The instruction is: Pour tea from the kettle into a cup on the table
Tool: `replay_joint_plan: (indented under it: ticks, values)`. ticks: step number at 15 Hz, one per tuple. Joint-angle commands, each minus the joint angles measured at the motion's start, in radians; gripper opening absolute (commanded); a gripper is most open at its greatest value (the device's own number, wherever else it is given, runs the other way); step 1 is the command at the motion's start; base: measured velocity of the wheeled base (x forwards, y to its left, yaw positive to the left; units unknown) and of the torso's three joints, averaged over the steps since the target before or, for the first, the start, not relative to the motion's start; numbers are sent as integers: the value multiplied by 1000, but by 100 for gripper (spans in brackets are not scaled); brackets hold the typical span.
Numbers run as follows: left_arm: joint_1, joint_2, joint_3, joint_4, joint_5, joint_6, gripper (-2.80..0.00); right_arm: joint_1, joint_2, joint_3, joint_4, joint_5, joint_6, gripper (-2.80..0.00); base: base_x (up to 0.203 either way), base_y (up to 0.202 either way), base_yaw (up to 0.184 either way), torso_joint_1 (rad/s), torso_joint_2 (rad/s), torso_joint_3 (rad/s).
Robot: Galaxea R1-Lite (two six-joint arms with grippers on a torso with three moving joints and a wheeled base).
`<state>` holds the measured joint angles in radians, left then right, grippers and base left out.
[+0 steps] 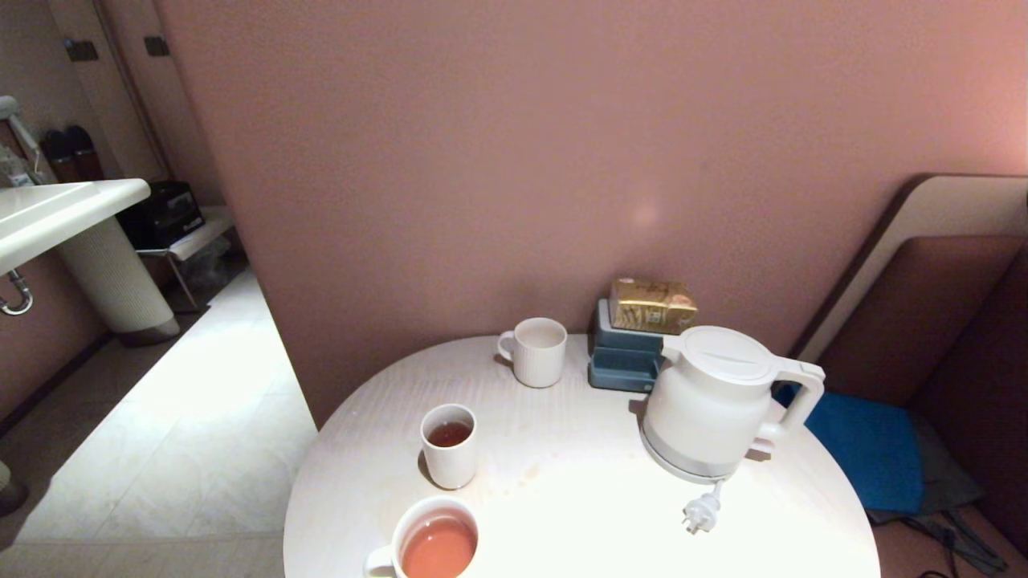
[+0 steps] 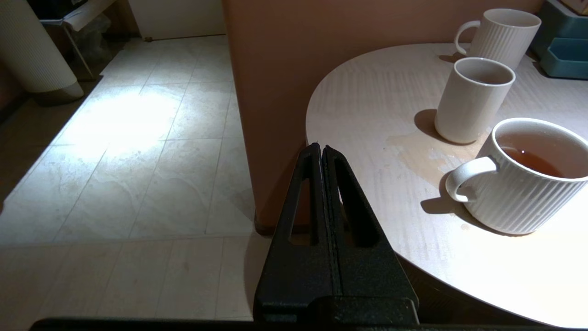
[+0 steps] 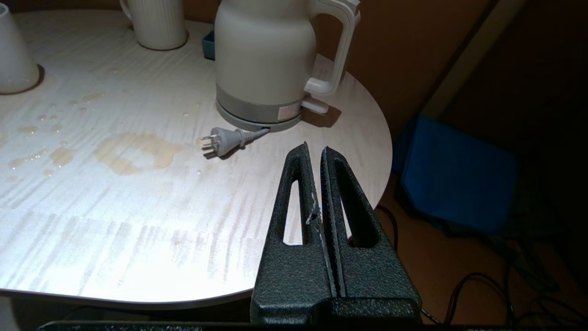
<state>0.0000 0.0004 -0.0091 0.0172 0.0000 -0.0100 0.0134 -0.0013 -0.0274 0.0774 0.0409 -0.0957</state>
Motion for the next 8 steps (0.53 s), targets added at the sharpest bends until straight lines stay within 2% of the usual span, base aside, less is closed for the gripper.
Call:
replay_joint_plan:
  ticks: [1, 8]
  values:
    - [0, 1, 0, 1, 0, -1, -280, 0, 1, 0, 1, 1, 0, -280, 0, 0, 0, 0, 0, 0]
    - [0, 1, 0, 0, 0, -1, -280, 0, 1, 0, 1, -1, 9, -280, 0, 0, 0, 0, 0, 0]
